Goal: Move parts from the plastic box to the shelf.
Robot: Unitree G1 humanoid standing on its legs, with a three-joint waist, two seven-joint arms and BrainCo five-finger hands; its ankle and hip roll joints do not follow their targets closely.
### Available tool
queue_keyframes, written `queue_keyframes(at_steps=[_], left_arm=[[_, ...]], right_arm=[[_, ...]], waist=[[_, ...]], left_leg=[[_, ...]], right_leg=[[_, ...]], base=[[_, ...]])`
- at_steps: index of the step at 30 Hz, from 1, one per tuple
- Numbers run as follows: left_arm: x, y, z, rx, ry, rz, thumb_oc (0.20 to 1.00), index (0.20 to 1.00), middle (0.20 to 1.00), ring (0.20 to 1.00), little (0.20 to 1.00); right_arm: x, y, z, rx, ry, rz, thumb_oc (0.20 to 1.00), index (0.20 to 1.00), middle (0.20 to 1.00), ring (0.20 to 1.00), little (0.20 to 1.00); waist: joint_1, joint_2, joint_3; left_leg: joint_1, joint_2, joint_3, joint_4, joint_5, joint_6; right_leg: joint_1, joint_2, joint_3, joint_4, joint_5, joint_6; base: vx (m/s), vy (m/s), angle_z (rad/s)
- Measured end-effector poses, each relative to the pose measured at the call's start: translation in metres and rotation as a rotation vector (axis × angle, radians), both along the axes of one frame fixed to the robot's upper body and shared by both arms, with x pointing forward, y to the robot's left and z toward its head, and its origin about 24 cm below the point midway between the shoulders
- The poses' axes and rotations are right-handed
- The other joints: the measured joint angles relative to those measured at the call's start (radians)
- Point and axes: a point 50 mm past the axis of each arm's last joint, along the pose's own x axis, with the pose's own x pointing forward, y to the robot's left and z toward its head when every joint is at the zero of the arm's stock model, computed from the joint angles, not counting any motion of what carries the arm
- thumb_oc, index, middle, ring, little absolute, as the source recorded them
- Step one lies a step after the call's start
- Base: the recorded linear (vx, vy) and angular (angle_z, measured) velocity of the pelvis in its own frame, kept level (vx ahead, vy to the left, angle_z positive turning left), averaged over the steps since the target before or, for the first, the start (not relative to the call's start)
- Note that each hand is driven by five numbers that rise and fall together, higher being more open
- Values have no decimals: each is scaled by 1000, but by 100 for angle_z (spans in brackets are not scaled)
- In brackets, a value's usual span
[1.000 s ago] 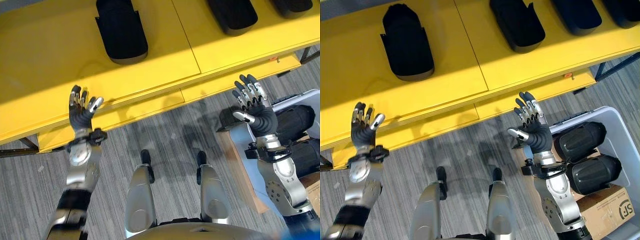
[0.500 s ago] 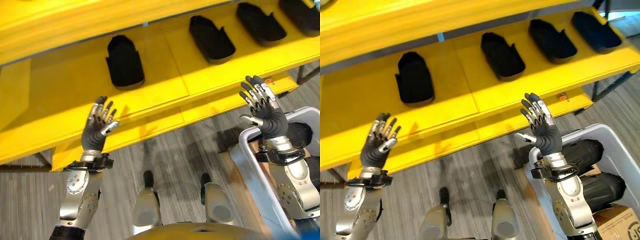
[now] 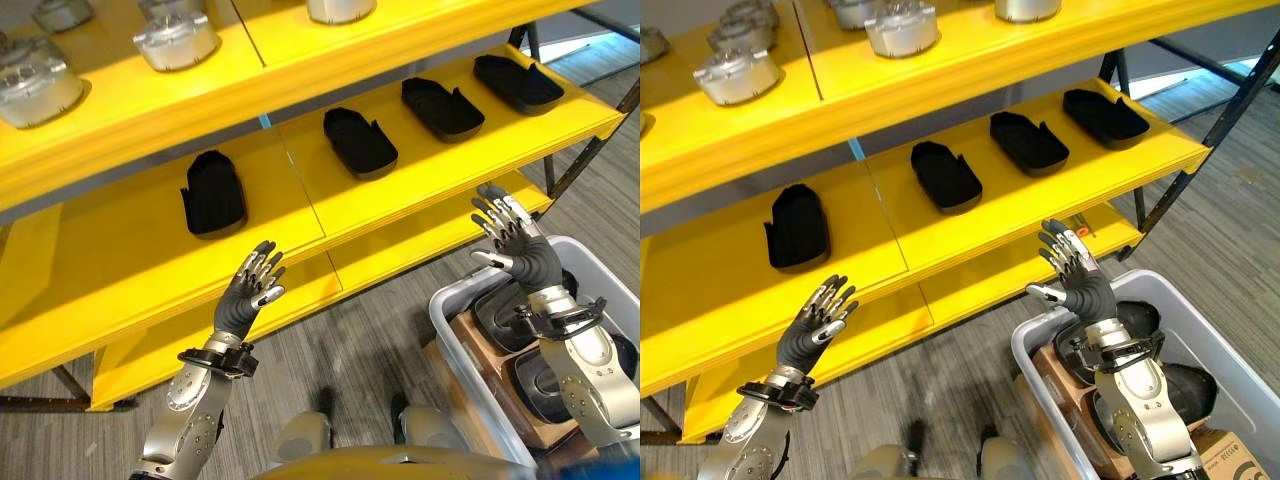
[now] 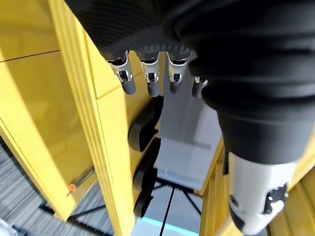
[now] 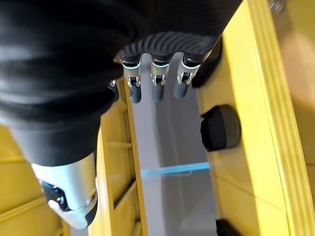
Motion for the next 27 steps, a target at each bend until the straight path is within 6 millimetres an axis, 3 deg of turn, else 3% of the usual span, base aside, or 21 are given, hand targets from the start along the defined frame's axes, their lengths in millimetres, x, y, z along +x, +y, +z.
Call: queue_keyframes(at_steps=[1, 2, 5, 9, 14, 15, 18, 21, 22, 23, 25, 26, 27], left_arm=[[-5, 2, -4, -1, 20, 12, 1000, 1000, 1000, 1000, 1000], [-5, 2, -3, 0, 21, 14, 1000, 1000, 1000, 1000, 1000], [-4, -1, -4, -3, 22, 3, 1000, 1000, 1000, 1000, 1000], [7, -4, 6, -6, -31, -9, 1000, 1000, 1000, 1000, 1000], [9, -5, 7, -8, -37, -8, 1000, 1000, 1000, 1000, 1000], [6, -4, 5, -6, -26, -2, 1000, 1000, 1000, 1000, 1000], [7, -4, 5, -6, -27, -4, 1000, 1000, 1000, 1000, 1000], [10, -6, 8, -2, -36, -4, 1000, 1000, 1000, 1000, 1000], [13, -6, 10, 0, -47, -1, 1000, 1000, 1000, 1000, 1000], [13, -5, 10, 3, -48, 15, 1000, 1000, 1000, 1000, 1000], [13, -1, 11, 15, -49, 48, 1000, 1000, 1000, 1000, 1000], [14, -1, 12, 13, -55, 56, 1000, 1000, 1000, 1000, 1000], [14, 1, 12, 21, -52, 62, 1000, 1000, 1000, 1000, 1000]], right_arm=[[0, 3, -6, 23, 21, -4, 1000, 1000, 1000, 1000, 1000], [0, 5, -9, 38, 34, -3, 1000, 1000, 1000, 1000, 1000], [1, 12, -12, 79, 42, 3, 1000, 1000, 1000, 1000, 1000], [2, 15, -13, 84, 48, 11, 1000, 1000, 1000, 1000, 1000], [2, 19, -15, 90, 59, 26, 1000, 1000, 1000, 1000, 1000], [2, 22, -16, 110, 61, 26, 1000, 1000, 1000, 1000, 1000], [1, 25, -18, 111, 68, 40, 1000, 1000, 1000, 1000, 1000], [4, 40, -19, 121, 80, 96, 1000, 1000, 1000, 1000, 1000], [8, 50, -17, 129, 72, 133, 1000, 1000, 1000, 1000, 1000], [14, 63, -12, 136, 55, 179, 1000, 1000, 1000, 1000, 1000], [20, 74, -6, 170, 25, 208, 1000, 1000, 1000, 1000, 1000], [20, 74, -6, 173, 26, 202, 1000, 1000, 1000, 1000, 1000], [21, 73, -8, 177, 35, 193, 1000, 1000, 1000, 1000, 1000]], waist=[[10, 8, -13], [6, -6, -20], [8, -42, -35], [-5, -32, -58], [-19, -33, -65], [-16, -39, -69], [-27, -39, -75], [-28, -40, -74], [-13, -42, -68], [9, -26, -62], [40, 1, -54], [42, 9, -53], [52, 10, -53]], left_leg=[[13, -11, -74, -5, -6, 44], [14, -14, -69, -8, -7, 43], [32, -3, -11, -46, -3, 44], [67, 3, 31, -84, 5, 50], [89, 15, 78, -107, 5, 50], [103, 21, 107, -115, 4, 49], [105, 29, 154, -126, 2, 49], [94, 42, 236, -123, -2, 56], [91, 52, 304, -121, -7, 60], [71, 84, 405, -116, -15, 71], [71, 123, 492, -114, -24, 74], [74, 135, 521, -119, -24, 71], [82, 142, 552, -117, -32, 64]], right_leg=[[-11, 35, 27, 20, -12, -2], [-22, 38, 41, 31, -16, 3], [-35, 42, 79, 36, -27, 14], [-17, 44, 126, 9, -18, 33], [-17, 56, 175, 5, -11, 47], [-17, 67, 211, 5, -8, 53], [-35, 70, 226, 11, -3, 59], [-70, 99, 321, 14, 26, 96], [-105, 79, 273, 14, 22, 93], [-142, 13, 79, 21, 35, 52], [-172, -111, -279, 71, 35, 34], [-154, -153, -364, 78, 32, 55], [-127, -199, -407, 60, 28, 65]], base=[[52, 59, -51], [46, 58, -70], [39, 69, -49], [58, 91, -30], [15, 74, -45], [-3, 86, -59], [-24, 86, -60], [-121, 36, -112], [-97, -36, -166], [-46, -38, -183], [15, -8, -160], [110, -2, -126], [100, -33, -125]])
